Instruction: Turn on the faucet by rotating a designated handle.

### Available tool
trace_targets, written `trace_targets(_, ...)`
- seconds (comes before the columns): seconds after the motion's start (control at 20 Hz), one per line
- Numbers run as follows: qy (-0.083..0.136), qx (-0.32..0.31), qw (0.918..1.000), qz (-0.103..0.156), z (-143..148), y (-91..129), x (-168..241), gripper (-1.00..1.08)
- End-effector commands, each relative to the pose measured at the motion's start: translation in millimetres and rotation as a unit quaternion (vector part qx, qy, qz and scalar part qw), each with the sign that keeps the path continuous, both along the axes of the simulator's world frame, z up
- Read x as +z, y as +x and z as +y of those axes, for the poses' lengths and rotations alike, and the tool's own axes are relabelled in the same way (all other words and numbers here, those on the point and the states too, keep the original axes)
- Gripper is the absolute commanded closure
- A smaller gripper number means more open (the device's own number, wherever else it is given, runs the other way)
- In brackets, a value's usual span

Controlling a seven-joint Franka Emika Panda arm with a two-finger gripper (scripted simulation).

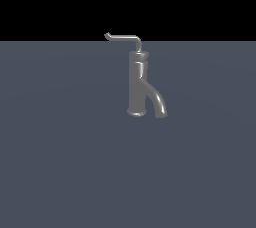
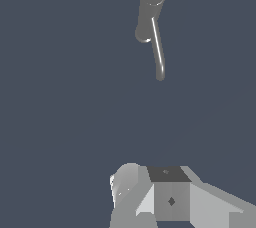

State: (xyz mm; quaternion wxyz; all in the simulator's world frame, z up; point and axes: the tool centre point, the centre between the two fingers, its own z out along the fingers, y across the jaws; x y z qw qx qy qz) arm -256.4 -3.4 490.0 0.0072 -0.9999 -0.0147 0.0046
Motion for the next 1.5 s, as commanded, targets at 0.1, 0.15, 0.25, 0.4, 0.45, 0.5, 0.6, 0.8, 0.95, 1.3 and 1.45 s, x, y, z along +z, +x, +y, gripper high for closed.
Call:
trace_targets(0.1,0.001,0.000,1.0000,0.000,-0.6,0.0,0.7,1.08)
trace_targets(0.15,0.003,0.000,1.0000,0.000,-1.2,0.0,1.6,1.08)
trace_targets(0.25,0.007,-0.001,1.0000,0.001,-3.3,0.1,4.5,1.08)
trace_targets(0.4,0.013,-0.002,0.9999,0.002,-6.3,0.2,8.4,1.08)
trace_targets(0.45,0.014,-0.002,0.9999,0.002,-6.7,0.3,9.0,1.08)
trace_targets(0.5,0.015,-0.002,0.9999,0.002,-6.8,0.3,9.1,1.08)
trace_targets(0.6,0.014,-0.002,0.9999,0.002,-6.5,0.2,8.7,1.08)
trace_targets(0.8,0.015,-0.005,0.9999,0.002,-6.4,2.4,8.7,1.08)
trace_targets(0.95,0.018,-0.014,0.9997,0.002,-5.9,7.6,8.5,1.08)
trace_targets(1.3,0.031,-0.053,0.9981,0.006,-3.9,31.2,6.4,1.08)
trace_targets(1.45,0.039,-0.079,0.9961,0.009,-2.5,46.6,4.2,1.08)
